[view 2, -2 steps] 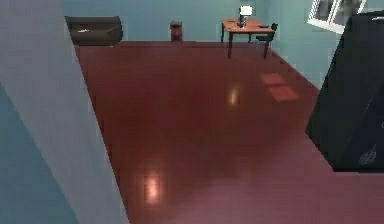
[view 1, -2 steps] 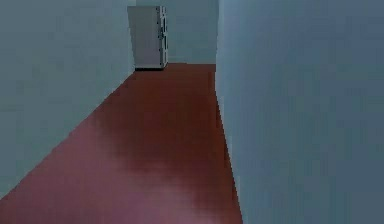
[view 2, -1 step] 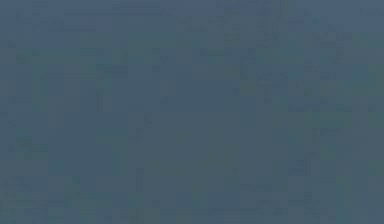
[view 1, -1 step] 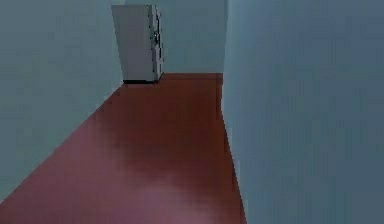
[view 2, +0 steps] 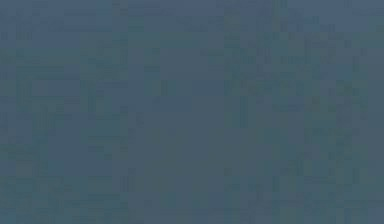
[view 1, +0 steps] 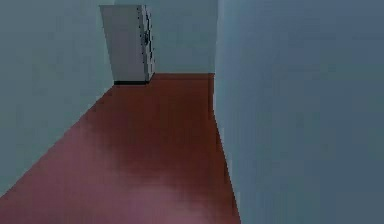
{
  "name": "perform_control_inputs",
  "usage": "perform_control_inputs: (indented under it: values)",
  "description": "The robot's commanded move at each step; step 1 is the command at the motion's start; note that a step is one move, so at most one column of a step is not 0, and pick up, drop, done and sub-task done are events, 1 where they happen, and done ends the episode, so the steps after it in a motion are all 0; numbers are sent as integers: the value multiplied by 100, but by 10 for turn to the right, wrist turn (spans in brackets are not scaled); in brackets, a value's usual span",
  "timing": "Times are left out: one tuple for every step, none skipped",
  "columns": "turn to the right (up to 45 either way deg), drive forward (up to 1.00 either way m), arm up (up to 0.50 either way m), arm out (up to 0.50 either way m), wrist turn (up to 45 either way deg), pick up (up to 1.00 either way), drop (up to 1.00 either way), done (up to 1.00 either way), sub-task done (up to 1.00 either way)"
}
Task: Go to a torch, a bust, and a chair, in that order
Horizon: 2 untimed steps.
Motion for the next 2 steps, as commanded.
perform_control_inputs:
  values:
    - [-450,0,0,0,0,0,0,0,0]
    - [-450,0,0,0,0,0,0,0,0]
